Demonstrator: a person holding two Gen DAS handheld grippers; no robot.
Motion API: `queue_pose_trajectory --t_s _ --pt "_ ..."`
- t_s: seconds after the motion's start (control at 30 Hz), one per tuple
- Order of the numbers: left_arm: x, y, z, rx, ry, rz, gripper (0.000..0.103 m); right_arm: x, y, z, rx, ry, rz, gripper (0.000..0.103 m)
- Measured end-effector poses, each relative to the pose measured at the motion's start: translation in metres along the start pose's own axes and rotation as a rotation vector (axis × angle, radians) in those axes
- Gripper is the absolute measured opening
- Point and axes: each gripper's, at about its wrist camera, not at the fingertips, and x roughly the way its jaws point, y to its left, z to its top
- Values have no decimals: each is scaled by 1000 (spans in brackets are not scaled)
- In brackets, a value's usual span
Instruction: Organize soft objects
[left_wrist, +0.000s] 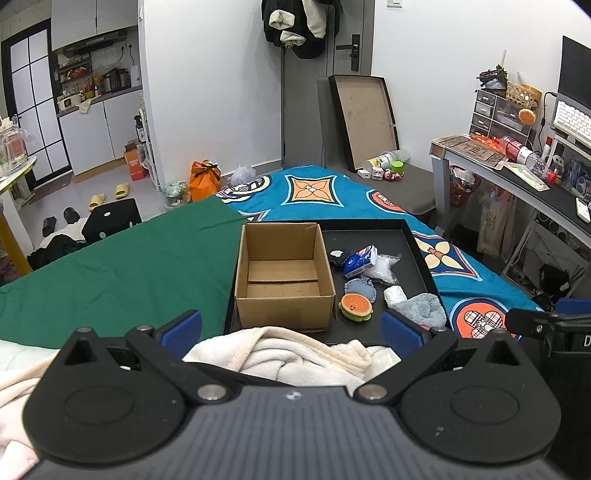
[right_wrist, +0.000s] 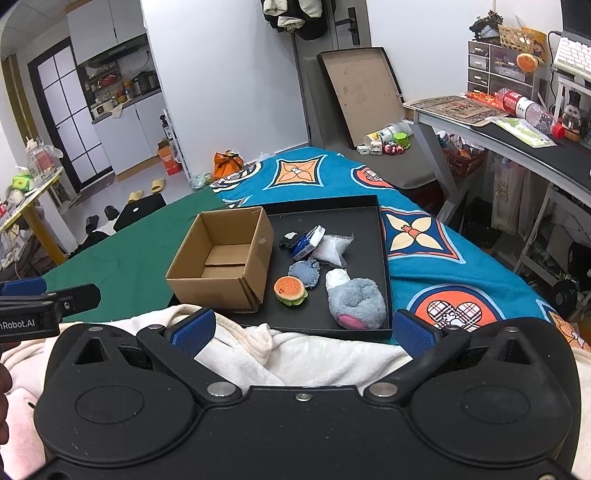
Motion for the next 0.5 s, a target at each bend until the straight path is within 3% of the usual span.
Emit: queue_pose_trajectory --t_s 0.5 --pt "5 2 0 -10 10 -5 102 4 0 0 1 3 -7 103"
